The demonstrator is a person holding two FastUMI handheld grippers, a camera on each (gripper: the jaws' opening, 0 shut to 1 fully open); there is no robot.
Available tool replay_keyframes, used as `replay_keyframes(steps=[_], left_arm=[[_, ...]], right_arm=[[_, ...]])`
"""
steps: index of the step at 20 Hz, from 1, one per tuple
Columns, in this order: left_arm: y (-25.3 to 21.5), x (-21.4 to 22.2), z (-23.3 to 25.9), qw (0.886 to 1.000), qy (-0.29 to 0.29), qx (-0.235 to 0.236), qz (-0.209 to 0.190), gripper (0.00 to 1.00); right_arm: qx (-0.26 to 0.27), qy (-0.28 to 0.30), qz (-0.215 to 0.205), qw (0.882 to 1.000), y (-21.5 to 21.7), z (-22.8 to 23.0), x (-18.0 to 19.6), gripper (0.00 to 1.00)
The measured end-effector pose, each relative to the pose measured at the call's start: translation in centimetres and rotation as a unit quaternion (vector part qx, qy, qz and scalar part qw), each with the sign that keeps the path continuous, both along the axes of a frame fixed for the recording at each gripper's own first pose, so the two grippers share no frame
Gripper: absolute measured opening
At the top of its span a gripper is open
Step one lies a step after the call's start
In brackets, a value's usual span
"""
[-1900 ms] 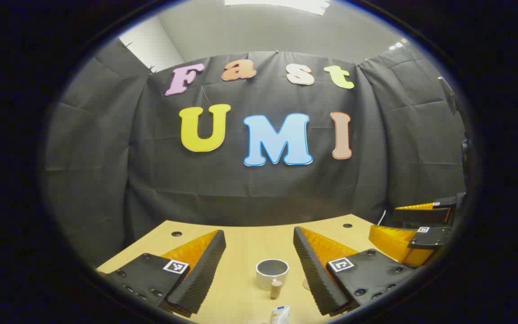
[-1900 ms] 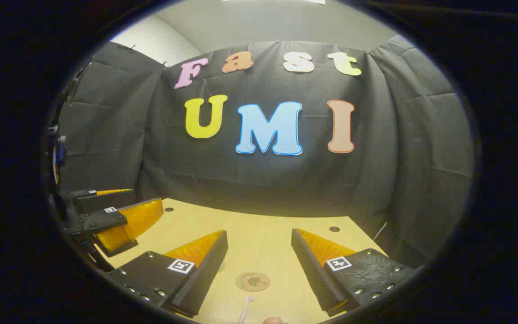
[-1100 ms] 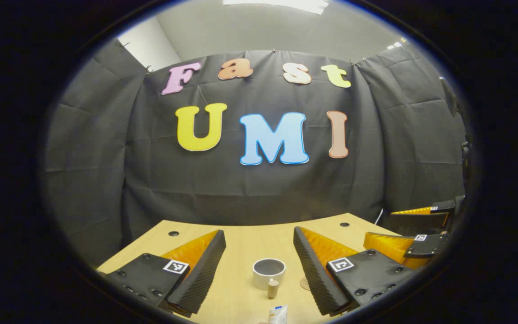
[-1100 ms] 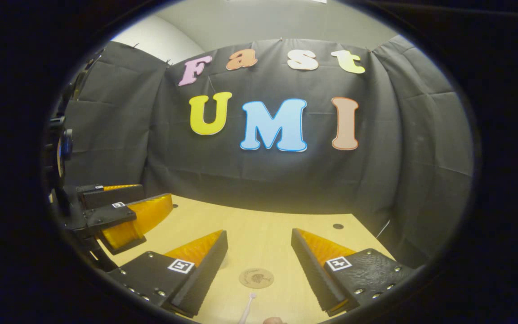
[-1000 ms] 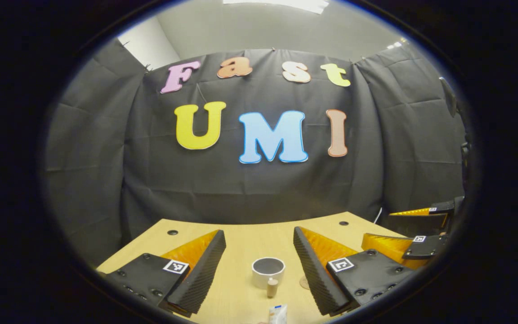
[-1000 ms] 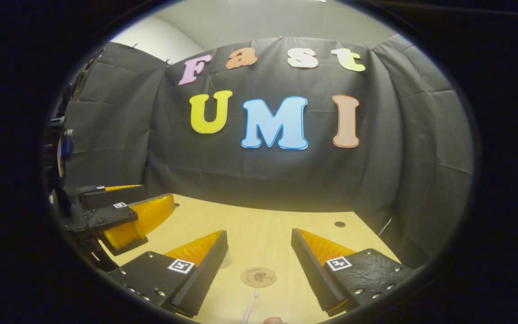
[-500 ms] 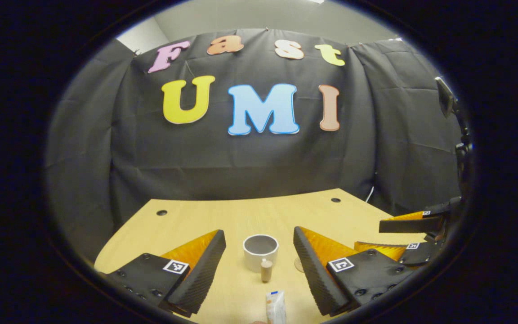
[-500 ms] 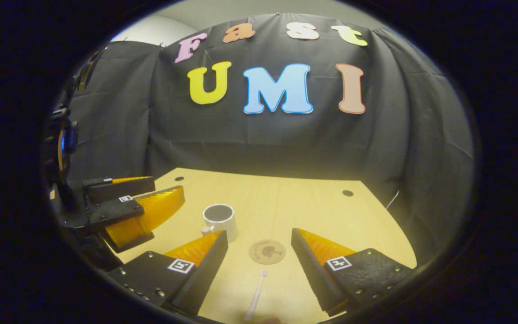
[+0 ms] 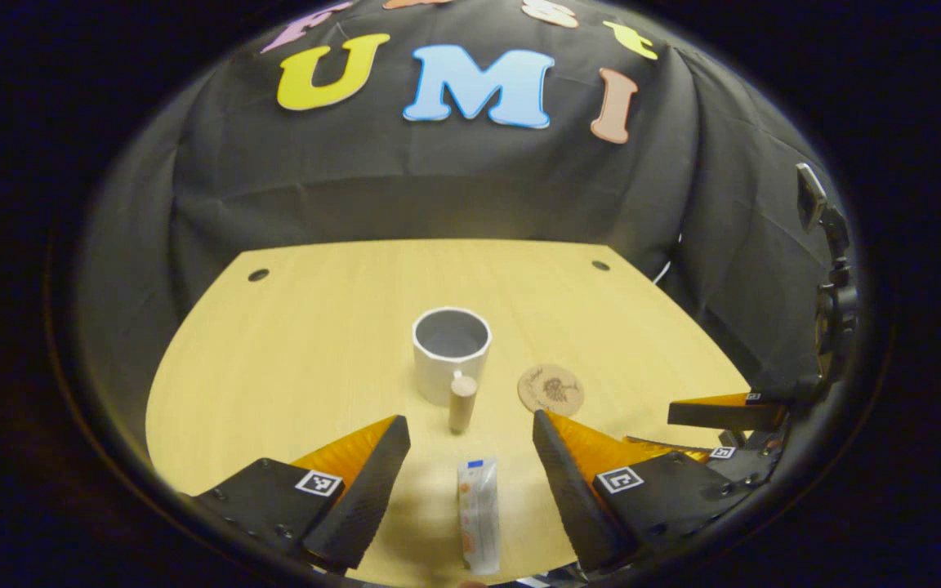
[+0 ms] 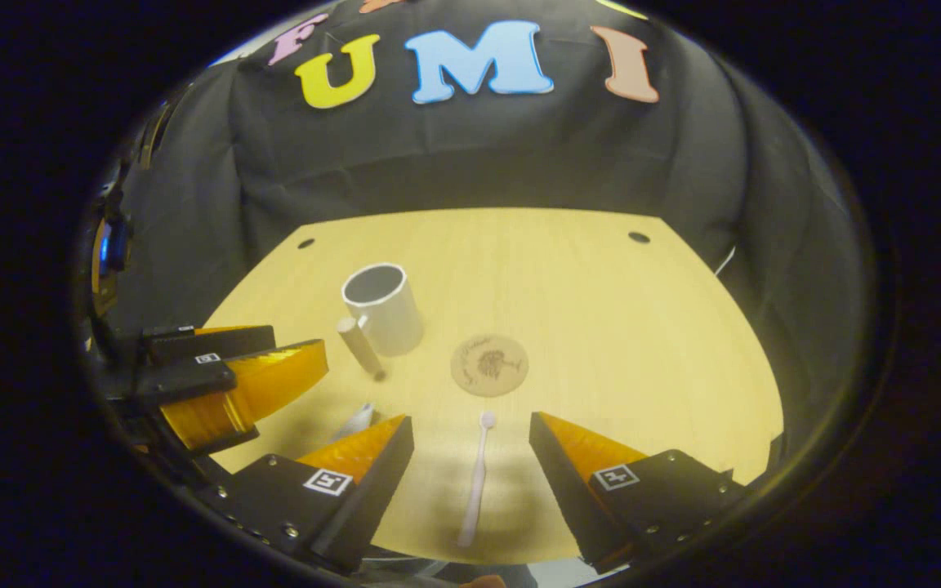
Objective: Put the toothbrush and toothpaste on the desktop into the cup, then pick up the cup and place it on the coaster on the desktop.
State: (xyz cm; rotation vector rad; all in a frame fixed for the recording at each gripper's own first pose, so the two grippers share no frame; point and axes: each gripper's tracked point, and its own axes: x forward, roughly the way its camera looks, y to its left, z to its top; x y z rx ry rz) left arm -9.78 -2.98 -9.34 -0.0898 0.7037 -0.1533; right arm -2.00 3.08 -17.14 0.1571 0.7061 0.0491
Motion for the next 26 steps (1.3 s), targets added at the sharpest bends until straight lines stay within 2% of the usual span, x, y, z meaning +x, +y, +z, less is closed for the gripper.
replay_keyframes(steps=[3, 6, 10, 11, 12, 15, 16, 17, 18, 20, 22, 23, 24, 26], left_arm=[[0.1, -1.8, -1.2, 0.998, 0.059, 0.009, -0.013, 0.96], [0.2, -3.7, -2.0, 0.992, 0.122, 0.011, -0.021, 0.96], [0.0, -5.4, -6.0, 0.975, 0.220, 0.026, -0.035, 1.00], [-0.2, -5.1, -8.0, 0.971, 0.237, 0.026, -0.038, 0.97], [-0.1, -5.6, -8.7, 0.966, 0.254, 0.027, -0.039, 1.00], [-0.5, -6.2, -10.3, 0.956, 0.288, 0.025, -0.043, 0.97], [-0.6, -6.4, -10.8, 0.953, 0.298, 0.028, -0.047, 1.00], [-0.5, -6.6, -11.3, 0.950, 0.306, 0.029, -0.051, 0.97], [-0.4, -6.9, -11.6, 0.948, 0.312, 0.029, -0.054, 0.97], [-0.7, -7.4, -12.1, 0.944, 0.325, 0.028, -0.057, 0.92], [-0.6, -7.6, -12.7, 0.941, 0.333, 0.027, -0.055, 0.79], [-0.5, -7.7, -13.0, 0.940, 0.336, 0.027, -0.052, 0.84], [-0.6, -7.8, -13.1, 0.939, 0.340, 0.023, -0.051, 0.76], [-0.4, -7.8, -13.4, 0.938, 0.342, 0.028, -0.047, 0.71]], right_arm=[[0.014, 0.075, -0.003, 0.997, 0.3, -2.1, -1.7, 0.92], [0.021, 0.125, 0.002, 0.992, 0.8, -3.5, -2.8, 0.92], [0.015, 0.181, 0.005, 0.983, 0.8, -5.0, -3.6, 0.92], [0.012, 0.193, 0.004, 0.981, 0.6, -5.0, -3.7, 0.92], [0.012, 0.203, 0.007, 0.979, 0.7, -5.2, -3.8, 0.92], [0.015, 0.230, 0.014, 0.973, 1.2, -5.8, -3.7, 0.89], [0.012, 0.248, 0.017, 0.969, 1.2, -6.0, -4.1, 0.89], [0.013, 0.259, 0.019, 0.966, 1.4, -6.6, -4.2, 0.87], [0.015, 0.267, 0.020, 0.963, 1.6, -7.0, -4.2, 0.76], [0.008, 0.278, 0.023, 0.960, 1.5, -7.3, -4.3, 0.76], [0.004, 0.288, 0.029, 0.957, 1.6, -7.7, -4.4, 0.69], [-0.005, 0.290, 0.025, 0.957, 1.3, -7.6, -4.3, 0.70], [-0.006, 0.292, 0.026, 0.956, 1.3, -7.7, -4.3, 0.59], [-0.018, 0.295, 0.032, 0.955, 1.1, -7.8, -4.4, 0.52]])
